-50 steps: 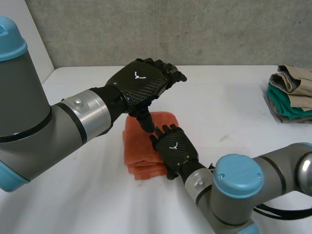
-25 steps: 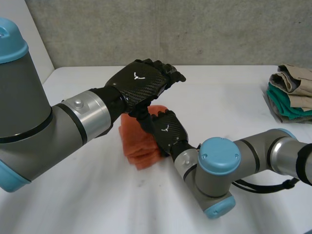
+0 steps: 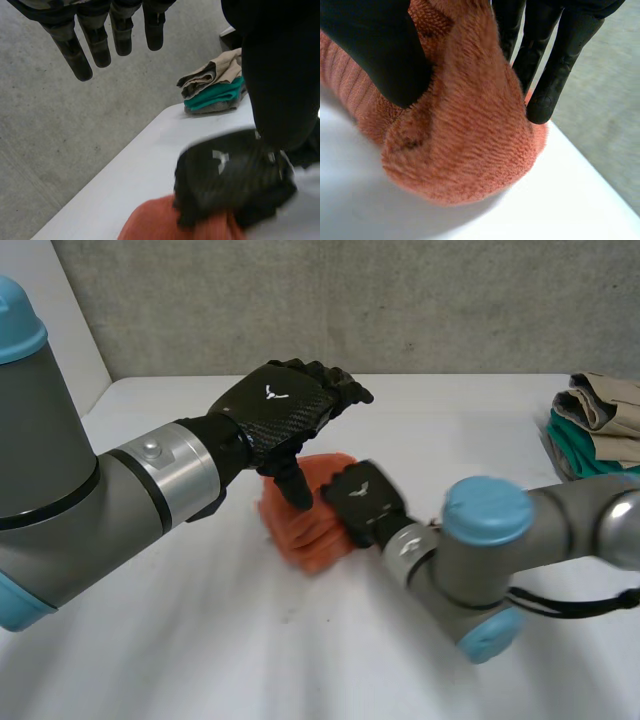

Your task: Fold the laundry.

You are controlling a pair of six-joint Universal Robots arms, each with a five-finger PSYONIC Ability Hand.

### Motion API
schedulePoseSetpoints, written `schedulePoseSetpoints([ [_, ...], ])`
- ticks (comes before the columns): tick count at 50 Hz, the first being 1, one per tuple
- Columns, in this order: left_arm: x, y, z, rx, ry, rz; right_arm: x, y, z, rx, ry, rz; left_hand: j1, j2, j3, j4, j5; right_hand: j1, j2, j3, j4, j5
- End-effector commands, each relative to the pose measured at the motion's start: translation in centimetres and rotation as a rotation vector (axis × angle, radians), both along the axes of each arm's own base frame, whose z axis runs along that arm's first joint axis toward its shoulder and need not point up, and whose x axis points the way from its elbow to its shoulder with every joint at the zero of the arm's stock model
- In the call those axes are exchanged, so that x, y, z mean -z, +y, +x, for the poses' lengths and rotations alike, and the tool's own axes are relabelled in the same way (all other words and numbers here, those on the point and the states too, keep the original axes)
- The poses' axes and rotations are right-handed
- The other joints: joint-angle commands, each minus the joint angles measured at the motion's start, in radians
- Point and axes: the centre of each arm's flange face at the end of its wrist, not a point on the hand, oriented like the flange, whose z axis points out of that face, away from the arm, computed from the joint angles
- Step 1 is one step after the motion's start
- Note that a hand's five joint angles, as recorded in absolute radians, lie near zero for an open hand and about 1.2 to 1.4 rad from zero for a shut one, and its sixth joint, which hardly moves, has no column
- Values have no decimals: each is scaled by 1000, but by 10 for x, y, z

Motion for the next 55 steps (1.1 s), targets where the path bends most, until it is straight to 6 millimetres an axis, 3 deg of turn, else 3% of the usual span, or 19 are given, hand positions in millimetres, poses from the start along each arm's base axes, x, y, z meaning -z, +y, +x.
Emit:
schedulePoseSetpoints([
  [1, -1, 0, 1, -1, 2, -4, -33, -25, -59, 86, -16, -22, 58, 48, 41, 48, 33, 508, 236, 257, 207, 303],
  [11, -1, -1, 2, -4, 2, -4, -26, -69, -138, 167, 0, 10, 58, 48, 41, 48, 33, 508, 236, 257, 207, 303],
  [18, -1, -1, 2, -4, 2, -4, -32, -94, -153, 152, 6, -101, 58, 48, 41, 48, 33, 508, 236, 257, 207, 303],
  [22, -1, -1, 2, -4, 2, -4, -46, -112, -152, 154, -30, -184, 58, 48, 41, 48, 33, 508, 236, 257, 207, 303],
  [26, -2, -2, 2, -8, 2, -5, -77, -134, -149, 154, -115, -261, 58, 48, 41, 48, 33, 508, 236, 257, 207, 303],
  [34, -2, -2, 2, -9, 2, -5, -164, -184, -151, 176, -331, -469, 58, 48, 41, 48, 33, 508, 236, 257, 207, 303],
  [37, -1, -1, 2, -8, 2, -2, -183, -196, -155, 178, -364, -539, 58, 48, 41, 48, 33, 508, 236, 257, 207, 303],
  [42, -2, -2, 3, -9, 3, -4, -209, -226, -197, 237, -361, -655, 61, 51, 44, 51, 36, 508, 236, 257, 207, 303],
  [45, -4, -2, 4, -13, 12, -2, -216, -234, -215, 264, -349, -686, 58, 48, 41, 48, 33, 508, 236, 257, 207, 303],
  [52, -4, -2, 4, -15, 18, 7, -210, -254, -277, 300, -317, -736, 58, 48, 41, 48, 33, 508, 236, 257, 207, 303],
  [55, -4, -2, 4, -13, 17, 8, -183, -265, -308, 310, -322, -708, 61, 51, 44, 51, 36, 508, 236, 257, 207, 303],
])
